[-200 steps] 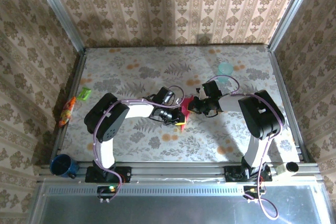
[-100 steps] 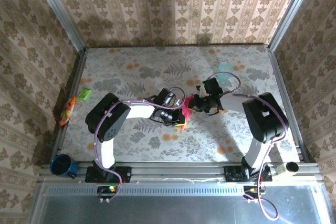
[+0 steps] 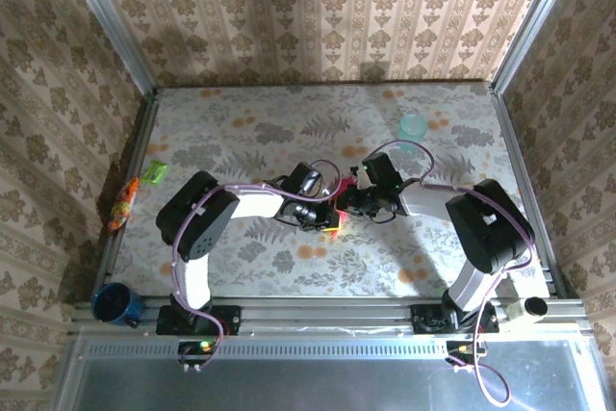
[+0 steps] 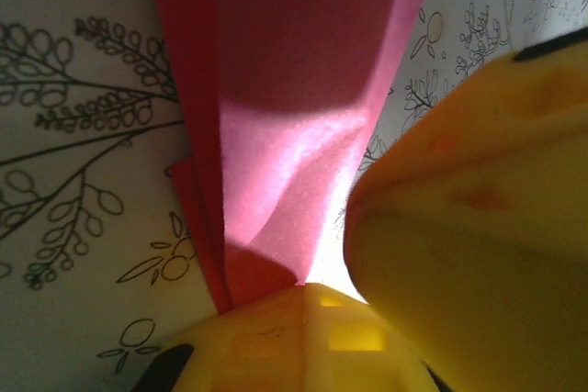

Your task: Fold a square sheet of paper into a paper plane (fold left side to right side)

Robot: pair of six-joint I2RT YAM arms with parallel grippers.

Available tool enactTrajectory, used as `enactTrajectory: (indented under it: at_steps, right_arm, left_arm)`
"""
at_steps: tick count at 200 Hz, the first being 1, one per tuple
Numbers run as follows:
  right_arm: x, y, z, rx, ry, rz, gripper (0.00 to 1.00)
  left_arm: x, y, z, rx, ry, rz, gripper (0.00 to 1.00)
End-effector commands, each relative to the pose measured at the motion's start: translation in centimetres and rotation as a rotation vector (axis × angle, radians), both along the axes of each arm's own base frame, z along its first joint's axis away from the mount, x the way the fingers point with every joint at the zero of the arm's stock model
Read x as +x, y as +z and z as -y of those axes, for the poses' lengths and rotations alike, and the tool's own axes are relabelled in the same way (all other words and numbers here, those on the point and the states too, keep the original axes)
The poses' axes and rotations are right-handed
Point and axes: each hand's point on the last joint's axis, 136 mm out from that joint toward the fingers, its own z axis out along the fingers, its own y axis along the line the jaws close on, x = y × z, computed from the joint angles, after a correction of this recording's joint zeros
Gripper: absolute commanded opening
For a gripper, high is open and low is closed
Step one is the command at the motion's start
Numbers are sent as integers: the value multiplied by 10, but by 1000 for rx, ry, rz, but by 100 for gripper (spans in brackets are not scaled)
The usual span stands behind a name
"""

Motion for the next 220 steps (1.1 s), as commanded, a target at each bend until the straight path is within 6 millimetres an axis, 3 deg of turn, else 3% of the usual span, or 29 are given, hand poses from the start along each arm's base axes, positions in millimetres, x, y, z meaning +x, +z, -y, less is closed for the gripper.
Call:
enactTrajectory:
  at_steps: [1,104,220]
  right_arm:
    - [-3,-17,3,-21,-27,-27,0]
    - [-5,-50,25,-129,-37,-27,0]
    - [43,-43,59,-156,-91,17,0]
  left_arm:
    - [-28,-51,-40,227,0,-77,0]
    - [-35,-61,-55,309,-7,-89,0]
    - [-39,-66,-60,323,-5,-104,0]
